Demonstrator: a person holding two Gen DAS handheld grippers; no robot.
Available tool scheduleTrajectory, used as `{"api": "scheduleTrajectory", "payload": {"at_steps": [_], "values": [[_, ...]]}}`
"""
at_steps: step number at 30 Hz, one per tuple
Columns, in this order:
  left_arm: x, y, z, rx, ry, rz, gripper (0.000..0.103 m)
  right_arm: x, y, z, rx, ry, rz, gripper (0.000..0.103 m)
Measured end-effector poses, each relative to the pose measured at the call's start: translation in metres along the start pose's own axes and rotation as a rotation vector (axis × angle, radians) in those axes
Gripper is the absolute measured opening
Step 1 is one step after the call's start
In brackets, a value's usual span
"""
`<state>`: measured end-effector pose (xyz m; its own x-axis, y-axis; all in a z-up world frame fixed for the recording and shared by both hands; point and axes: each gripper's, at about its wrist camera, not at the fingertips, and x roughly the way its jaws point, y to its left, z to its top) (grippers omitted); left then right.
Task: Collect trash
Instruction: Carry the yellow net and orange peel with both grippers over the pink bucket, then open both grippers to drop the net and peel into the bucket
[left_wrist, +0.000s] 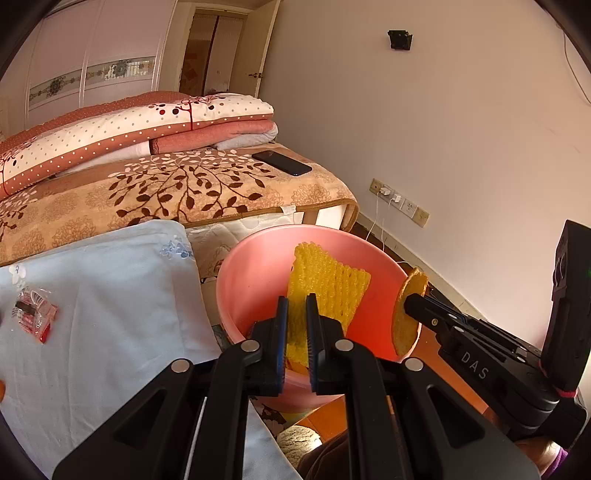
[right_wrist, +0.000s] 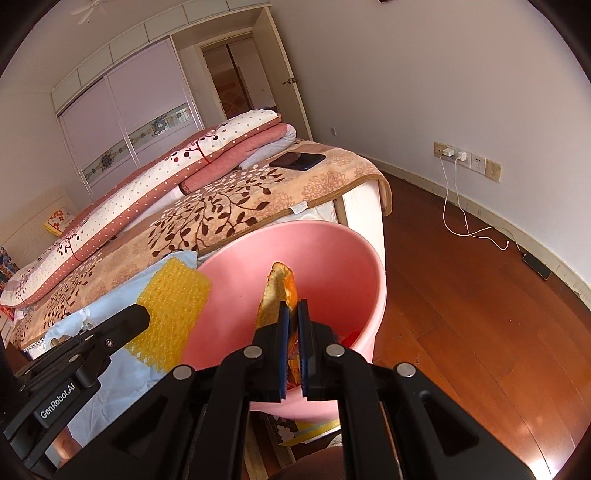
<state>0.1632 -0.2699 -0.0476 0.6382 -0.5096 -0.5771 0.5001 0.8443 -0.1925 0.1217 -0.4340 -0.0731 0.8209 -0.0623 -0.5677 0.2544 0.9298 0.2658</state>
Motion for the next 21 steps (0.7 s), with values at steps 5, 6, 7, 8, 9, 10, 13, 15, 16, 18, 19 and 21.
{"api": "scheduleTrajectory", "payload": {"at_steps": [5, 6, 7, 8, 9, 10, 13, 15, 16, 18, 19, 21], "values": [[0.007, 0.000, -0.001, -0.001, 0.010, -0.003, 0.009, 0.006, -0.002, 0.002, 0.004, 0.003, -0.004, 0.004], [0.008, 0.000, -0.001, -0.004, 0.013, -0.007, 0.009, 0.007, -0.002, 0.002, 0.006, 0.004, -0.004, 0.004], [0.009, 0.001, 0.000, -0.006, 0.017, -0.011, 0.009, 0.008, -0.002, 0.002, 0.007, 0.005, -0.005, 0.004], [0.011, 0.001, 0.001, -0.006, 0.024, -0.015, 0.011, 0.008, -0.002, 0.002, 0.008, 0.007, -0.006, 0.004], [0.012, 0.001, 0.001, -0.005, 0.034, -0.018, 0.013, 0.008, -0.002, 0.001, 0.010, 0.007, -0.007, 0.004], [0.014, 0.001, 0.001, -0.006, 0.043, -0.021, 0.022, 0.008, -0.002, 0.001, 0.009, 0.008, -0.009, 0.004], [0.015, 0.003, 0.000, -0.020, 0.049, -0.026, 0.029, 0.009, -0.002, 0.000, 0.009, 0.011, -0.015, 0.004], [0.015, 0.005, 0.000, -0.026, 0.051, -0.025, 0.030, 0.010, -0.002, 0.000, 0.010, 0.013, -0.017, 0.004], [0.014, 0.005, -0.001, -0.029, 0.052, -0.024, 0.030, 0.011, -0.002, 0.000, 0.010, 0.013, -0.018, 0.004], [0.014, 0.007, -0.002, -0.032, 0.056, -0.025, 0.030, 0.011, -0.002, 0.000, 0.009, 0.011, -0.022, 0.004], [0.013, 0.007, -0.002, -0.033, 0.057, -0.026, 0.030, 0.011, -0.002, 0.000, 0.010, 0.009, -0.023, 0.004], [0.012, 0.008, -0.003, -0.034, 0.056, -0.026, 0.030, 0.011, -0.002, 0.000, 0.014, 0.009, -0.024, 0.004]]}}
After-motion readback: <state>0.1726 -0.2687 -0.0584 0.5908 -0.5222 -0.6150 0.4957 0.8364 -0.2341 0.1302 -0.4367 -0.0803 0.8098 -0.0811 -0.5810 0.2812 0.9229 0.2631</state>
